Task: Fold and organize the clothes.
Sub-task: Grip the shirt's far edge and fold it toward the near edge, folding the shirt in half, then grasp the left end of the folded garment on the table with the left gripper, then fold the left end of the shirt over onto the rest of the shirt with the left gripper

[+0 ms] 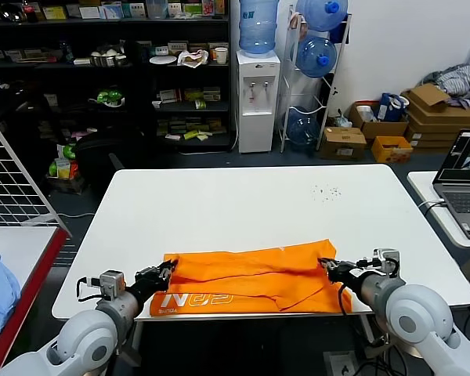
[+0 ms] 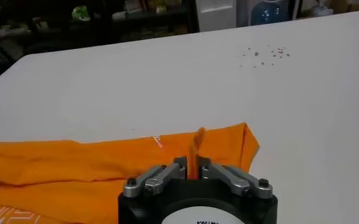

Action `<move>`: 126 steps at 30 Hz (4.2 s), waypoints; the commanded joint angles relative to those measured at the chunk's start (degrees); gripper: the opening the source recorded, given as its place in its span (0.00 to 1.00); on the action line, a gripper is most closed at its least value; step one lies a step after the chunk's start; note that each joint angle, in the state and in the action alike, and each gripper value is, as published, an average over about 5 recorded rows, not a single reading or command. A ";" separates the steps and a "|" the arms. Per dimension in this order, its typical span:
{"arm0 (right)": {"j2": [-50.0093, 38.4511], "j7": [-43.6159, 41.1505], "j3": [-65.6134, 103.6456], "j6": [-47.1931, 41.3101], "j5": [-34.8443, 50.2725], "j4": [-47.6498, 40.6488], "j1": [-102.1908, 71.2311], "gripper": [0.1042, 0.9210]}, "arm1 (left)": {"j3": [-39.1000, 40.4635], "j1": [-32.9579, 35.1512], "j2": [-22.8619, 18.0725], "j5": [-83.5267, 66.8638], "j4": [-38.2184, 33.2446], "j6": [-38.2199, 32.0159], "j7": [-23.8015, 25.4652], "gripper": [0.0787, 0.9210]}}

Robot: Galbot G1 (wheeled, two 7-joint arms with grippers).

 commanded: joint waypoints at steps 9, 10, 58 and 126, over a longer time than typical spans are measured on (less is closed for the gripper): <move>0.30 -0.59 1.00 -0.06 -1.70 -0.46 -1.01 0.65 | -4.33 7.11 -1.28 2.25 0.05 -0.61 -0.79 0.59; 0.44 -0.61 0.98 -0.06 -1.81 -0.50 -1.08 0.69 | -4.68 7.81 -1.75 2.72 0.10 -0.89 -0.83 0.62; 1.08 -0.81 2.25 0.20 -2.10 -0.61 -2.22 1.00 | -4.63 12.13 -10.62 7.07 4.35 -3.79 -0.81 0.32; 18.73 -10.44 -0.56 7.03 -32.24 -4.12 -2.87 1.00 | -15.55 12.90 -5.57 -8.97 -13.20 -0.86 -11.04 0.05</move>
